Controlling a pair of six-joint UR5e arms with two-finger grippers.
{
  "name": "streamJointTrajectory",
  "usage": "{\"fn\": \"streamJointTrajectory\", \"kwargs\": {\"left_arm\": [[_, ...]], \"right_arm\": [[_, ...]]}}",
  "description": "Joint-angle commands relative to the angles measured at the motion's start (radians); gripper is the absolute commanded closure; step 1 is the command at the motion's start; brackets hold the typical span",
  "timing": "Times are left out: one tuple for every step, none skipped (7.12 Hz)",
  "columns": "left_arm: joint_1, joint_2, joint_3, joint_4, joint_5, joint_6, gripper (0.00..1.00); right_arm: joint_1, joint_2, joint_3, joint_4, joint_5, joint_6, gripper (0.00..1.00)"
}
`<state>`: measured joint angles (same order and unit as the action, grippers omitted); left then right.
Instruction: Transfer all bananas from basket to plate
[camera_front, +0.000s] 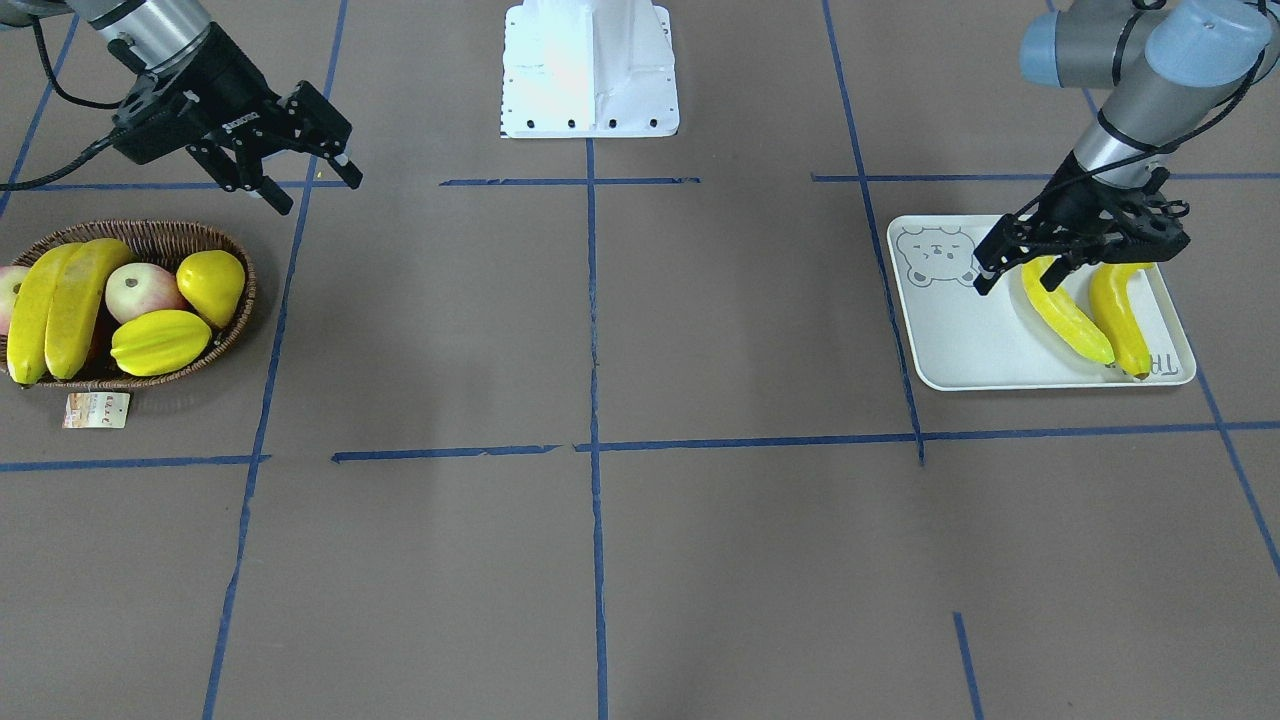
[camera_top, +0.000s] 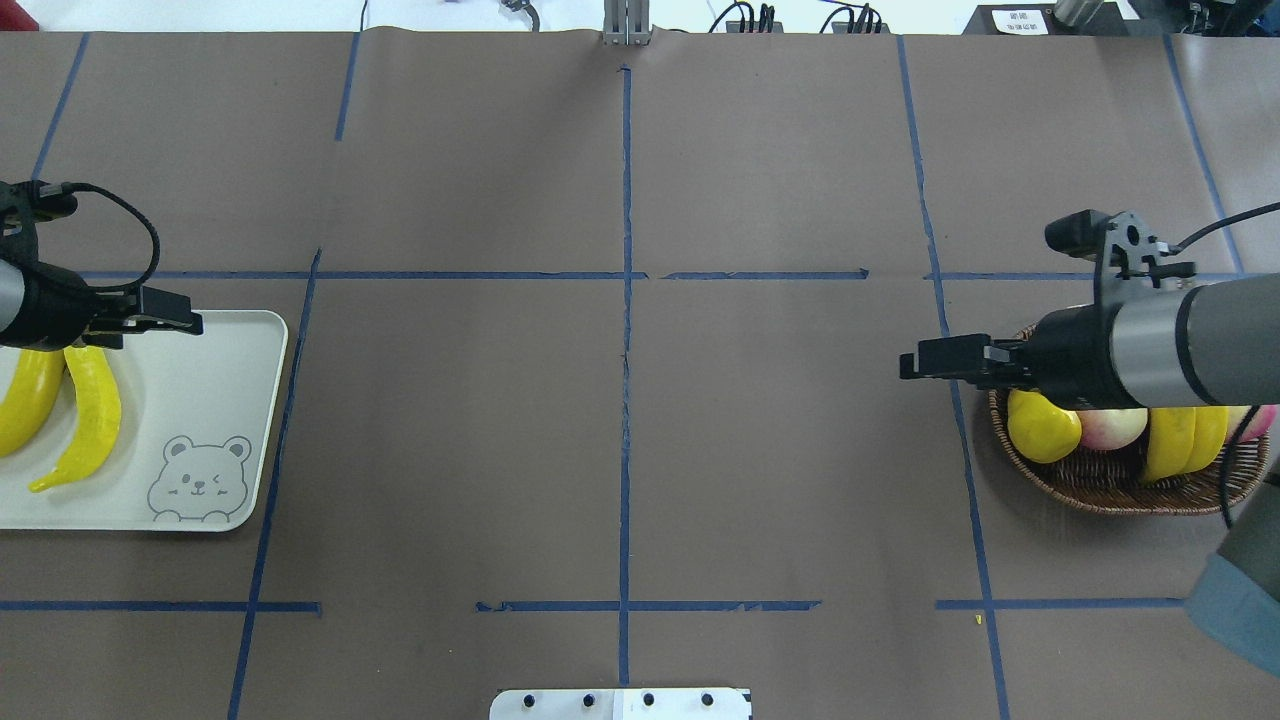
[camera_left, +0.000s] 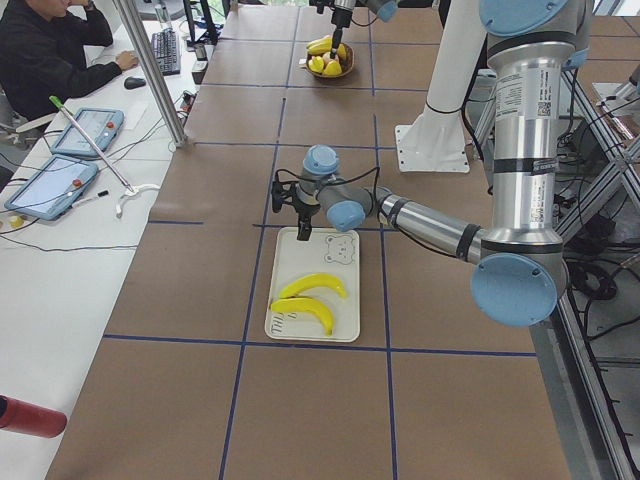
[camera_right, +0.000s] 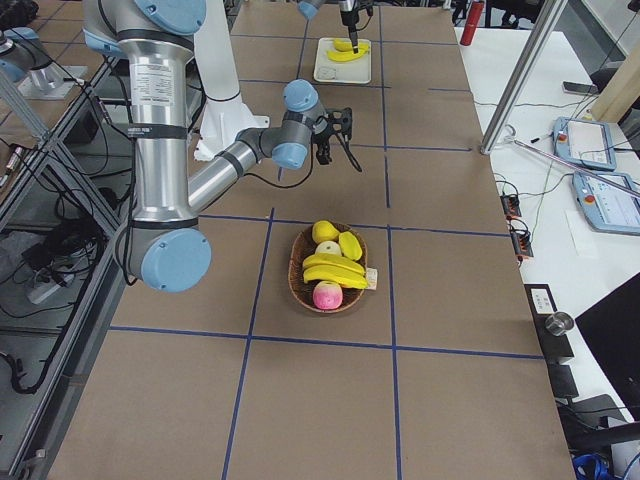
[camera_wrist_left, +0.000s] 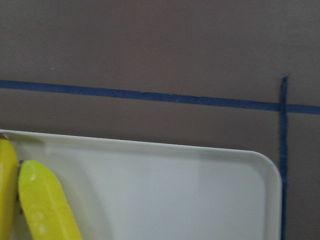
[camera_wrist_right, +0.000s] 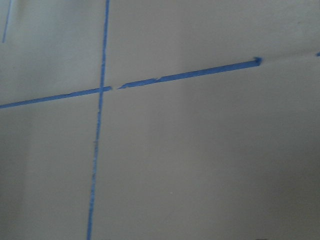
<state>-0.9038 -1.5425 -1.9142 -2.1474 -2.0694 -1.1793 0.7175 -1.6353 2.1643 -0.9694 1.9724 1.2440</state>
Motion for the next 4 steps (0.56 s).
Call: {"fn": "streamJointTrajectory", "kwargs": {"left_arm": [[0.015, -0.124, -0.032, 0.000, -0.043, -0.232, 0.01], [0.087, -0.183, -0.031, 0.000, -0.028, -0.326, 0.01], [0.165, -0.233, -0.026, 0.001, 0.035, -0.398, 0.01], [0.227, -0.257, -0.026, 0.001, 0.113, -0.434, 0.01]], "right_arm": [[0.091, -0.183, -0.001, 0.001, 0.008, -0.250, 0.00], [0.102, -0.240, -0.009, 0.001, 0.005, -0.311, 0.00], [0.102, -0.270, -0.032, 0.001, -0.013, -0.311, 0.00], [0.102, -0.297, -0.058, 0.001, -0.058, -0.313, 0.00]]}}
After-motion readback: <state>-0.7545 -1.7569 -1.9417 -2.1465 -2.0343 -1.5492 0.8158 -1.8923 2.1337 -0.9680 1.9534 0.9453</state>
